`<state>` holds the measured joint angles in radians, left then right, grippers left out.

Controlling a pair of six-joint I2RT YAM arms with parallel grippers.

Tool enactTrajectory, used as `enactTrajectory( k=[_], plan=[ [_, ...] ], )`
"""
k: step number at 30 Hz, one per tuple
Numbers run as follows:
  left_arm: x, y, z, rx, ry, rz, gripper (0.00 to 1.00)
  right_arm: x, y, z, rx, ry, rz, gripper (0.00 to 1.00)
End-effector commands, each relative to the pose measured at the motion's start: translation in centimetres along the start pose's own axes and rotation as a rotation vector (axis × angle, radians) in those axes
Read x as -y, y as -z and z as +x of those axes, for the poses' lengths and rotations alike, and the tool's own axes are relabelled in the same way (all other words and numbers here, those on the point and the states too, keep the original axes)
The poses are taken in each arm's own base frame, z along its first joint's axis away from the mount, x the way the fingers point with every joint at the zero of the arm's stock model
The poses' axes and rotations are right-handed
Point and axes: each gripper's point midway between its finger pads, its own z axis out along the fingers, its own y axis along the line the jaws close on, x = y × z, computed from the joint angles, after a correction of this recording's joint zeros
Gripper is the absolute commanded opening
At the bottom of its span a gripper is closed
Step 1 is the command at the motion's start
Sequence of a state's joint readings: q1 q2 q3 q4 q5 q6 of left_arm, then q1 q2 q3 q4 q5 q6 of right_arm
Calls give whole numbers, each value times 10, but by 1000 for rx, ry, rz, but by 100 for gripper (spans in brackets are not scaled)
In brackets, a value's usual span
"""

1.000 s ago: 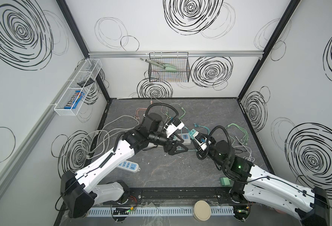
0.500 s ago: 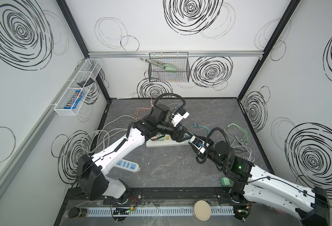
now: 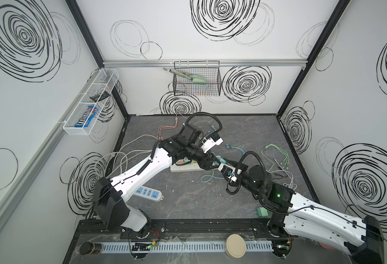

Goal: Insert the plug
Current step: 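Grasp the teal block with the left gripper while the right releases it, then lift the teal block with the left gripper while the right draws back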

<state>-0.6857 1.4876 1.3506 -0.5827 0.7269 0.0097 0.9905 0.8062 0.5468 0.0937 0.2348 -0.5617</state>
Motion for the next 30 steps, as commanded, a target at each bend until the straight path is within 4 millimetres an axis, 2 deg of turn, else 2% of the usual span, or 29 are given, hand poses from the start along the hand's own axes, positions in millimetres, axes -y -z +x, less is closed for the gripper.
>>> enactTrajectory(
  k=[1, 8, 10, 12, 13, 15, 17, 19, 23, 28, 30],
  plan=[
    [3, 1, -10, 14, -50, -2, 52, 16, 5, -29, 84, 1, 46, 39],
    [4, -4, -11, 20, -38, 13, 45, 11, 6, -36, 115, 2, 21, 39],
    [4, -5, -11, 22, -35, 18, 37, 8, 6, -37, 120, 10, 10, 39],
    [4, -4, -14, 32, -35, 16, 24, 7, 5, -37, 122, 2, 6, 41],
    [4, -2, -16, 39, -38, 11, 16, 11, 6, -37, 123, -45, 27, 46],
    [1, 3, -20, 52, -43, -15, 0, 17, 5, -32, 104, -152, 37, 69],
    [-3, 10, -24, 73, -48, -44, 0, 31, 3, -13, 37, -311, 72, 80],
    [-9, 17, -26, 89, -41, -63, 0, 49, 3, 17, -42, -526, 120, 88],
    [-12, 21, -25, 86, -32, -72, 0, 70, 8, 71, -166, -927, 180, 97],
    [-10, 23, -25, 96, -35, -72, 0, 78, 14, 118, -306, -1294, 259, 97],
    [-11, 24, -26, 102, -37, -76, 0, 81, 19, 129, -330, -1445, 294, 97]
  ],
)
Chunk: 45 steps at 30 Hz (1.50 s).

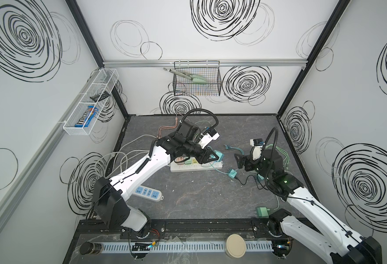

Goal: Insert the plug
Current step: 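Lift the teal block with the left gripper while the right draws back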

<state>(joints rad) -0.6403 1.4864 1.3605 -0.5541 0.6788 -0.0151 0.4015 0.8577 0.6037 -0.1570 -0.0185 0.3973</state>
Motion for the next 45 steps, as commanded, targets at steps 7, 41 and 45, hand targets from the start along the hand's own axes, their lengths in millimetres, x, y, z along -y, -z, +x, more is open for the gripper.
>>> enactTrajectory(
  k=[7, 41, 45],
  plan=[
    [9, 10, -13, 50, -51, 8, 0, 25, -2, 50, -201, -676, 24, 97],
    [18, 8, -5, 20, -41, 46, 0, 4, -55, 107, -335, -1087, -54, 37],
    [31, 11, -5, 30, -72, 83, 0, 14, -58, 101, -256, -1072, -42, 19]
  ],
)
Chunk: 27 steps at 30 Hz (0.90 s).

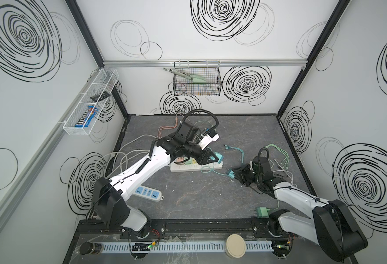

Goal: Insert the plug
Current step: 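Lift the teal block with the left gripper while the right draws back, then move the teal block over the strip with the left while the right lifts its cable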

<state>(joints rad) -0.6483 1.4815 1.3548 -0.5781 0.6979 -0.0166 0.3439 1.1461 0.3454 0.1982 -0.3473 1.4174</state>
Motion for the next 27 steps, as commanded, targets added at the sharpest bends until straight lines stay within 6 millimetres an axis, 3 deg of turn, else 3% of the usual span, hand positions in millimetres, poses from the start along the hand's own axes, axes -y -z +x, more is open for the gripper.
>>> enactTrajectory(
  k=[1, 4, 7, 11, 14, 16, 18, 22, 27],
  plan=[
    [27, 12, -11, 53, -94, 64, 0, -13, 2, -14, 78, 16, -71, 15],
    [33, 14, -10, 52, -122, 69, 0, -30, 10, -26, 140, 58, -126, 0],
    [36, 16, -7, 42, -155, 56, 0, -69, 33, -56, 290, 180, -202, 0],
    [34, 17, -2, 12, -178, 34, 0, -146, 82, -115, 521, 307, -334, 0],
    [31, 12, 7, -36, -222, -22, 0, -200, 102, -160, 612, 340, -428, 0],
    [15, 5, 19, -102, -246, -117, 0, -234, 108, -187, 648, 381, -467, 0],
    [-12, 0, 31, -175, -241, -237, 0, -269, 106, -208, 639, 486, -477, 0],
    [-67, 4, 38, -259, -215, -482, 0, -320, 87, -220, 572, 652, -526, 0],
    [-113, -2, 37, -369, -212, -618, 0, -337, 44, -221, 527, 735, -542, 0]
  ],
)
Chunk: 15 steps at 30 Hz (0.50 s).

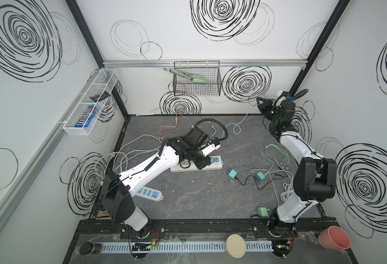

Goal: Insert the plug
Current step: 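Move the teal block over the strip with the left while the right lifts its cable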

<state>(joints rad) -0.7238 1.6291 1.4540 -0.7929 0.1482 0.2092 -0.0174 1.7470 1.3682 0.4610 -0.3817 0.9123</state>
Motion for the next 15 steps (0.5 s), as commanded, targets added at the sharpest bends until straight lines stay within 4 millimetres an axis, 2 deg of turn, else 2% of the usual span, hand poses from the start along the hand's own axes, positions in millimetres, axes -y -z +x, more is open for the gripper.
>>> enactTrajectory(
  k=[1, 5, 7, 10, 15],
  plan=[
    [-39, -6, -2, -74, -41, -162, 0, -18, -22, 15, -47, 107, -86, 0],
    [-58, -23, -1, -131, -67, -197, 0, -12, -50, 29, -93, 114, -125, 0],
    [-64, -31, 6, -181, -124, -214, 0, -12, -62, 41, -124, 119, -148, 0],
    [-72, -39, 16, -243, -192, -218, 0, -14, -81, 68, -186, 132, -177, 0],
    [-79, -38, 20, -249, -275, -192, 0, -7, -106, 116, -275, 124, -181, 0]
  ],
)
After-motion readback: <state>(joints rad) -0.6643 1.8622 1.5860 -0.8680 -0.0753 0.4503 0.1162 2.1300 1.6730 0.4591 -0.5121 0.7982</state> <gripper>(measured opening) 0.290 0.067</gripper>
